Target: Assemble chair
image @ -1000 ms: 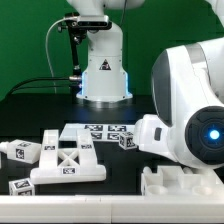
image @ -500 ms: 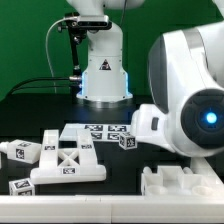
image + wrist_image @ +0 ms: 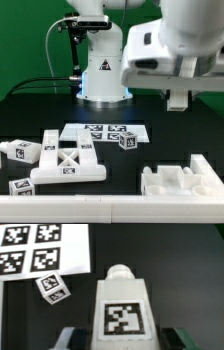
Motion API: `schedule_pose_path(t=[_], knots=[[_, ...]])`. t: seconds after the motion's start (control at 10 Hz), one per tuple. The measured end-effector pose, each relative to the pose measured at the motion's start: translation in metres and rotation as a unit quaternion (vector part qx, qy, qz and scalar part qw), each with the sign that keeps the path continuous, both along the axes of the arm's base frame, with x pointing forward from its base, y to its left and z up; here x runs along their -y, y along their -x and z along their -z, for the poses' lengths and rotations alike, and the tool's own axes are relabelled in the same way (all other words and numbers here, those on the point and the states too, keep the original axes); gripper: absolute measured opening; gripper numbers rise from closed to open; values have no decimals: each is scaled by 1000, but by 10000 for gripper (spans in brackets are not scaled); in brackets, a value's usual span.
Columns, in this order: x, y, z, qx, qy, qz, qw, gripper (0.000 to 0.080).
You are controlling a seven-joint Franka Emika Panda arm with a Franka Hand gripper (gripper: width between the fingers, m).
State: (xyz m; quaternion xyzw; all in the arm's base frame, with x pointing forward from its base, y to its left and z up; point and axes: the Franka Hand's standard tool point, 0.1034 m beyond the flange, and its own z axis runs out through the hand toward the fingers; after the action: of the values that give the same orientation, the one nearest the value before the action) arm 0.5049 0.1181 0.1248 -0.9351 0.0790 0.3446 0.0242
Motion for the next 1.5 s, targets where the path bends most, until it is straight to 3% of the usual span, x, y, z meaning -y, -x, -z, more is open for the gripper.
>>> schedule_pose_path(t=[0.3,0.4,0.6,0.7,0.8,1.0,1.3,1.5], knots=[[-5,-14,2,117,1,2,993,286],[-3,-30,5,155,-8,-6,988,286],[4,-63,-12,205,-21,-28,978,286],[4,-80,-22,254,-15,-36,966,287],[0,-84,-22,299,-14,-35,954,287],[0,-86,-19,369,-10,-31,929,287],[30,-123,-3,455,-6,-75,887,287],[30,-126,0,458,-8,-83,885,287]])
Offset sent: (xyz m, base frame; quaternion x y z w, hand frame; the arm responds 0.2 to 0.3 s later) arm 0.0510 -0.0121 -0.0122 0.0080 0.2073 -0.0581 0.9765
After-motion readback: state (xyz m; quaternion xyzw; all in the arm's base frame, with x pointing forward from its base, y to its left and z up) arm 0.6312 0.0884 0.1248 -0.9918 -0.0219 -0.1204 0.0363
